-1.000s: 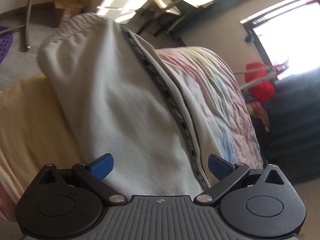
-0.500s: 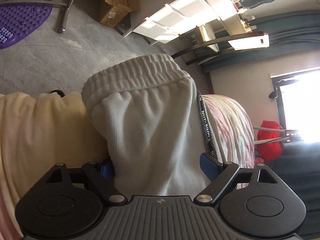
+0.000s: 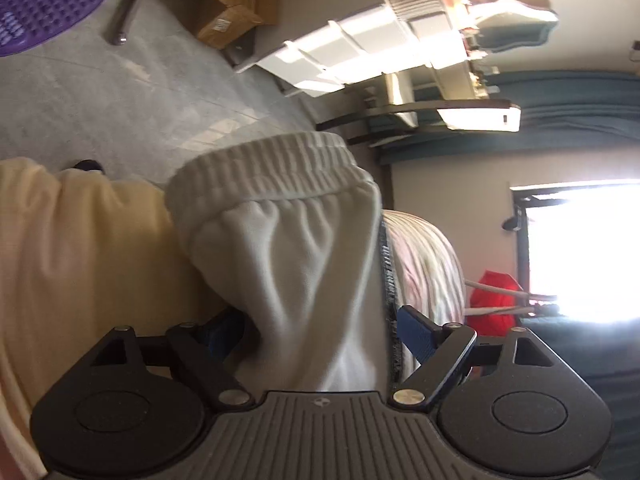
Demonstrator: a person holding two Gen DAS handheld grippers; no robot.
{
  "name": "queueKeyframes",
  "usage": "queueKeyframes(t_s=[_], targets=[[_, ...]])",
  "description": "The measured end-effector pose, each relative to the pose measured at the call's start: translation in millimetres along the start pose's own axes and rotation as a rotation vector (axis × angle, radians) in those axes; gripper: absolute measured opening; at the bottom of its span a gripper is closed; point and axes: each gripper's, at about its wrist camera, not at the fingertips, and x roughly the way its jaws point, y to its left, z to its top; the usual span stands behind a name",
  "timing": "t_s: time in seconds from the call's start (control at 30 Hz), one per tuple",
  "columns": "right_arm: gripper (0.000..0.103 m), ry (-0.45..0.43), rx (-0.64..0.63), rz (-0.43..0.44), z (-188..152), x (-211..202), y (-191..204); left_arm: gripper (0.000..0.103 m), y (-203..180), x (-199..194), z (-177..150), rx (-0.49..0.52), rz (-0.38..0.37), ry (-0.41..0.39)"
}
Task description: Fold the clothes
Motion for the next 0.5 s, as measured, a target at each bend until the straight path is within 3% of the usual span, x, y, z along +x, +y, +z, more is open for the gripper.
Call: queueKeyframes(t_s=[0.17, 0.33, 0.43, 0.5], targets=[[0.054, -0.006, -0.024, 0.005, 0, 0, 5, 0.085, 11, 7, 16, -0.010, 0.004, -0.003], [0.054, -0.002, -0.070, 0.058, -1, 0, 16, 0.086, -15, 11, 6, 0.132, -0.024, -0.005], [0.054, 0.026, -0.132, 0.091, -6, 3, 28, 0.085, -33, 15, -4, 0.228, 0.012, -0.041], [0.054, 0.040, -0.164, 0.111, -9, 4, 35, 0.081, -35, 17, -3, 0.232, 0.038, -0.046]])
